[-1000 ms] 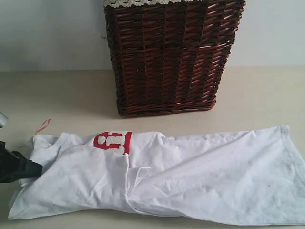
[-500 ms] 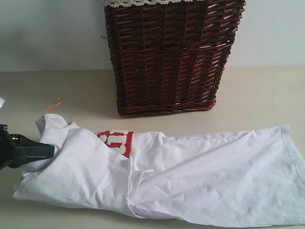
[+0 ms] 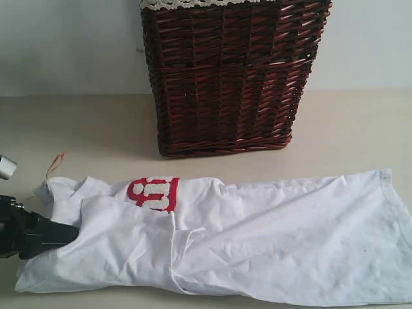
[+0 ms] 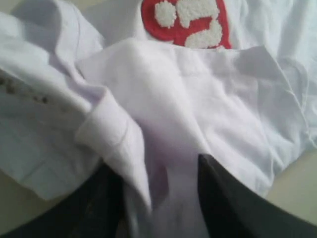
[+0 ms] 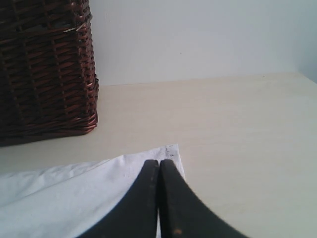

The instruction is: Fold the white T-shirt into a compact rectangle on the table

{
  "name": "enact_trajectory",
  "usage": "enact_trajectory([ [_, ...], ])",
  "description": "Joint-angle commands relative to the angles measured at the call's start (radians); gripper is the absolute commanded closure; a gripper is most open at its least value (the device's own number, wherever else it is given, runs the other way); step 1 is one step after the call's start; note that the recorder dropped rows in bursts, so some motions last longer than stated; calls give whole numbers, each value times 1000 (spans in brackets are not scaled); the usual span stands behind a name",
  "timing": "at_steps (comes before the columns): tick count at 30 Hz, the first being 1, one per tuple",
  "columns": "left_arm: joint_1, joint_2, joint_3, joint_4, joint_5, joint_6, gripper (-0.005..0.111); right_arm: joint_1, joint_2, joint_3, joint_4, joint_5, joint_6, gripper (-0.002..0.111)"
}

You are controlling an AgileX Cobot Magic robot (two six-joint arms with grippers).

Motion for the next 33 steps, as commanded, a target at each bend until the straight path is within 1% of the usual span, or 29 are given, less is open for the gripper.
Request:
enact_trajectory([
  [1,2,7,6,-96,-82,43,55,0,-7,5,0,-10,-4,108],
  [3,2,7,6,-118,-109,43,63,0,-7,5,0,-10,-4,108],
  [4,2,7,6,-118,-117,43,77,0,-7,5,0,-10,-4,108],
  [7,2,7,6,-118,-131,43,101,0,-7,5,0,-10,-4,108],
  [8,2,7,6,-116,-145,47,106,0,-7,5,0,-10,-4,108],
  [11,2,7,6,-116,-200,47,107,0,-7,5,0,-10,-4,108],
  [15,2,-10,6,-181,-353,53,107,0,-7,5,0,-10,-4,108],
  [17,9,-19,3,-181,-400,62,107,0,-7,5,0,-10,-4,108],
  [27,19,-57,3,-181,-405,33,107,0,-7,5,0,-10,-4,108],
  [33,65,-115,3,-181,-376,25,107,0,-7,5,0,-10,-4,108],
])
